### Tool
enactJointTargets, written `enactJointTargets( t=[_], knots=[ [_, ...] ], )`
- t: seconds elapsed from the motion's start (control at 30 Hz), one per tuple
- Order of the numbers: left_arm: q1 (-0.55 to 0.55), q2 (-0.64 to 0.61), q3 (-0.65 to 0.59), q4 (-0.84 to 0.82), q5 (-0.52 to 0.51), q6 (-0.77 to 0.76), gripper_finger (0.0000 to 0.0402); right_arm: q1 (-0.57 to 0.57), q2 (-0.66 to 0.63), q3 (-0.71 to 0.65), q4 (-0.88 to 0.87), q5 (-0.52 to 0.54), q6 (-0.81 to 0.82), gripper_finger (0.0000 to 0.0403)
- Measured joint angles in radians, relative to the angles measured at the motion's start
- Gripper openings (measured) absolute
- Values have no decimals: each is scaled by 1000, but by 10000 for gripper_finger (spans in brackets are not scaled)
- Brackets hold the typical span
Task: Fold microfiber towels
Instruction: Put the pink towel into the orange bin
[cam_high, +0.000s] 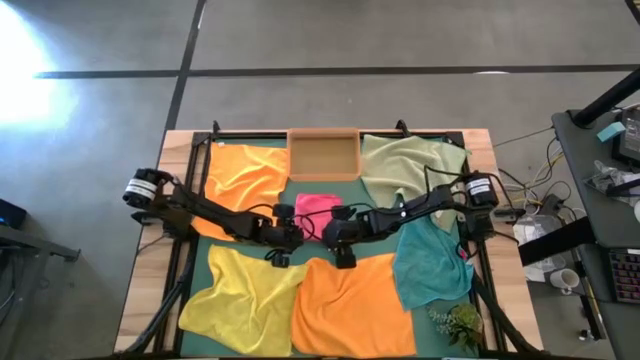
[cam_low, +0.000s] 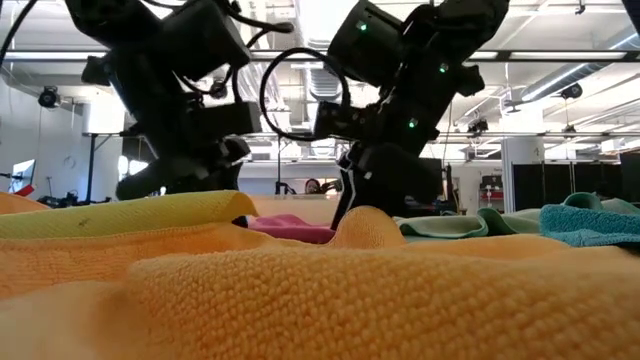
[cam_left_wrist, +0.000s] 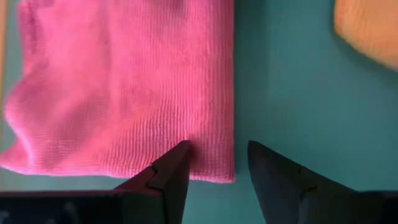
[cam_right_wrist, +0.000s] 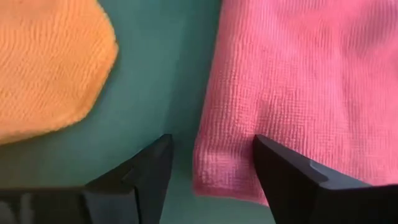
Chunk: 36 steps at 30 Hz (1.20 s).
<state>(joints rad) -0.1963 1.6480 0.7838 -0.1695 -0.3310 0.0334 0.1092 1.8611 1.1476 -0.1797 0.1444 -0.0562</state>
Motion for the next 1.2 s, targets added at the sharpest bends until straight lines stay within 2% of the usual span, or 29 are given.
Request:
enactJointTargets(
  t=[0.23,0.37,0.47,0.6,0.87,1.07,1.2],
  knots=[
    [-2,69,6,38,-46,-2,147,1,5,6,-6,45,13,210],
    [0,101,5,75,-67,-10,145,1,5,6,-18,62,31,191],
    [2,123,5,94,-77,-78,137,0,5,6,-21,66,31,171],
    [2,154,5,98,-83,-132,108,0,5,5,-24,69,31,139],
    [5,172,8,101,-97,-133,10,0,5,5,-26,70,30,70],
    [5,134,45,65,-105,-132,5,-1,1,5,-37,74,39,18],
    [8,105,81,14,-89,-132,2,-1,-13,35,-121,74,62,11]
  ],
)
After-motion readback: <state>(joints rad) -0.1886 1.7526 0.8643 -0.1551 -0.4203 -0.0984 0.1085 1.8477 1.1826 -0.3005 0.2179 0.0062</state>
